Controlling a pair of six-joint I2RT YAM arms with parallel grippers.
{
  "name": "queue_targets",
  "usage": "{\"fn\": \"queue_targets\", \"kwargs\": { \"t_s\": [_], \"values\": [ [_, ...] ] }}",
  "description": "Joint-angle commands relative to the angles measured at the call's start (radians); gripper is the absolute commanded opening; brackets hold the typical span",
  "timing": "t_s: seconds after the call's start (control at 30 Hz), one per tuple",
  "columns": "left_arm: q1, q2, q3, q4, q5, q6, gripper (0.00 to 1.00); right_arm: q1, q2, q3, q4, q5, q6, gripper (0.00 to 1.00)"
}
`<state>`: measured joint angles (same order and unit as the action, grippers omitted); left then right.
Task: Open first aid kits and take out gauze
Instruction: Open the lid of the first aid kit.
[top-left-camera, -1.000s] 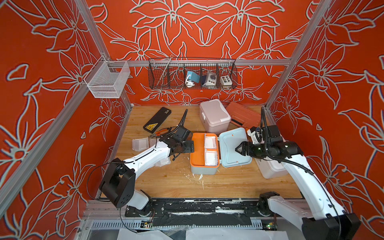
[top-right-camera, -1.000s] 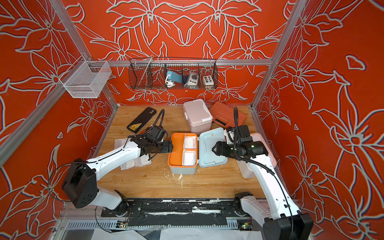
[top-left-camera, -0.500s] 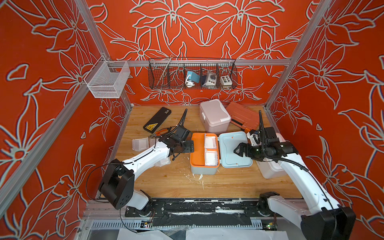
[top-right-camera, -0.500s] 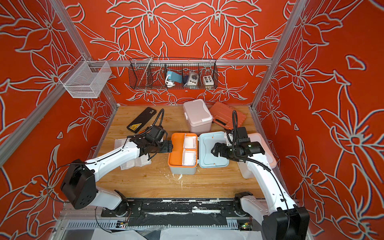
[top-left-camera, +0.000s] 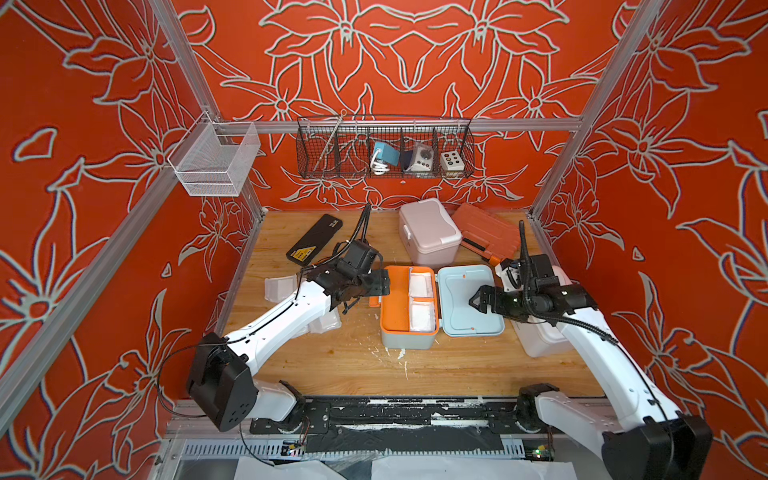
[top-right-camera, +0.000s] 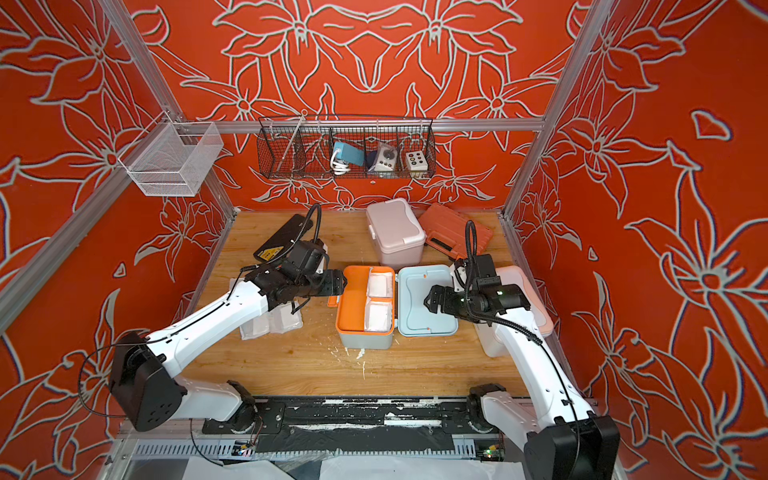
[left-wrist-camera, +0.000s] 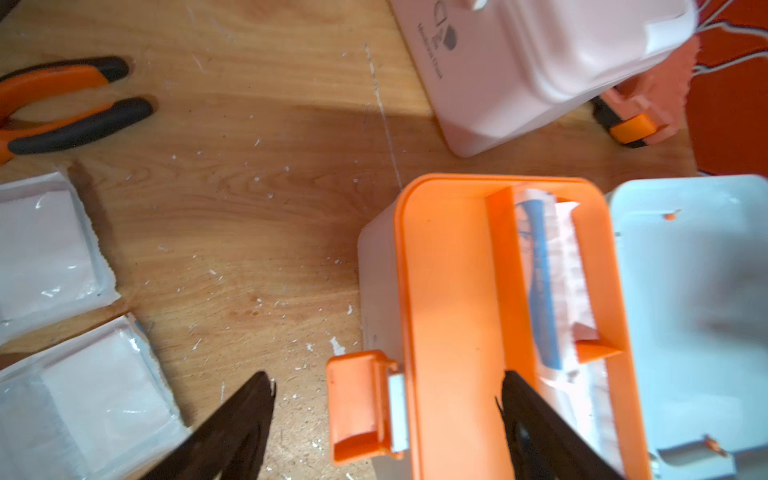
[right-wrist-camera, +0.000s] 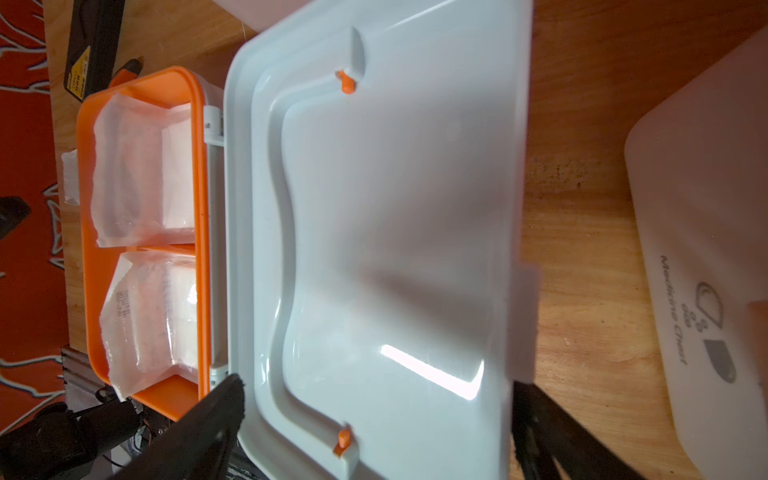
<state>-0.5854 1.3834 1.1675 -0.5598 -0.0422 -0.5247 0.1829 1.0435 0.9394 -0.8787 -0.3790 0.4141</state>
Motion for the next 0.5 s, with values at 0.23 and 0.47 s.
{"fn": "queue_targets", "kwargs": {
  "t_s": [0.23,0.47],
  "values": [
    [-0.153,0.121,0.210,-0.131,-0.063,0.002,0.73,-0.005,-0.044,-0.016,0.006,0.034,0.014,0.98],
    [-0.200,0.239,0.315,-0.184,-0.096,0.008,0.67,-0.005,-0.056,-0.019,0.006,0.029,0.011,0.98]
  ]
}}
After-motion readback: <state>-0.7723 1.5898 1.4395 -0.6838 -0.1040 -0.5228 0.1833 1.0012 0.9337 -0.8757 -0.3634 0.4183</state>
